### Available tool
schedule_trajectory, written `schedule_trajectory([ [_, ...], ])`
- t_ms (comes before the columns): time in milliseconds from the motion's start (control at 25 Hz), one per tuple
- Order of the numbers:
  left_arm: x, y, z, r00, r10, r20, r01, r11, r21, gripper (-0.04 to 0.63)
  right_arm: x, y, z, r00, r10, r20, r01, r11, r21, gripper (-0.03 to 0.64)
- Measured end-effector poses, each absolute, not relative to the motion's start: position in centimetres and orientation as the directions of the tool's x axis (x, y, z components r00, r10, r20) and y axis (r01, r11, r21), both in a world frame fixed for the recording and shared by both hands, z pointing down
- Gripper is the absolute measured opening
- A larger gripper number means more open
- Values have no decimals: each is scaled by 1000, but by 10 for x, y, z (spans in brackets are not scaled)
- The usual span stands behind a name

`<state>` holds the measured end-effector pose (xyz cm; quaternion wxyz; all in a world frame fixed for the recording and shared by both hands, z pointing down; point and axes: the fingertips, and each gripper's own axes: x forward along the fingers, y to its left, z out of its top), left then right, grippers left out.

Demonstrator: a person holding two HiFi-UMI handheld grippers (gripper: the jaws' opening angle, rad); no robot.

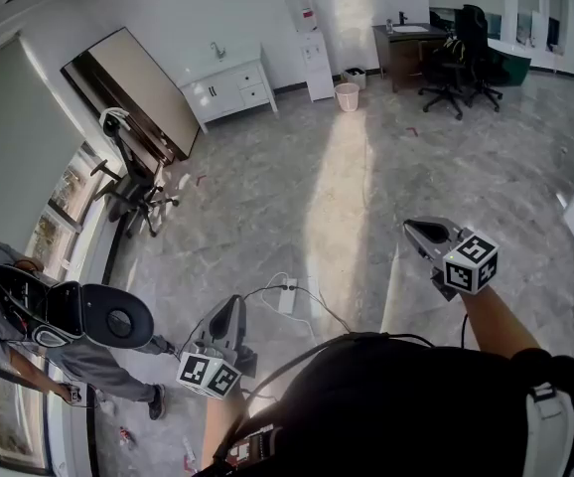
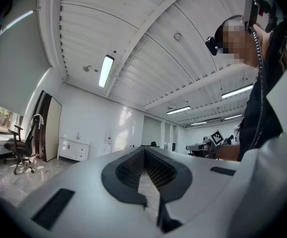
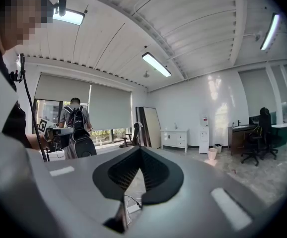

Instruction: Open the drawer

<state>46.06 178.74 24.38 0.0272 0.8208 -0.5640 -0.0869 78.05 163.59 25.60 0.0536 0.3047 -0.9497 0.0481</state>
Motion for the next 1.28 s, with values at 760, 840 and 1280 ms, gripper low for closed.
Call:
schedule_trajectory([
  [760,579,1752,234,413,-906,-90,-897,-422,129,-9,898,1626,260,-782,-607,140,-617,786,-42,-2],
  [840,603,1746,234,429,-899,-93,-890,-438,128,-9,921,1625,262,-777,-614,141,-624,780,-40,-2],
  [1280,665,1730,242,487,-871,-68,-858,-491,147,-9,983,1623,276,-745,-646,168,-660,749,-49,-2],
])
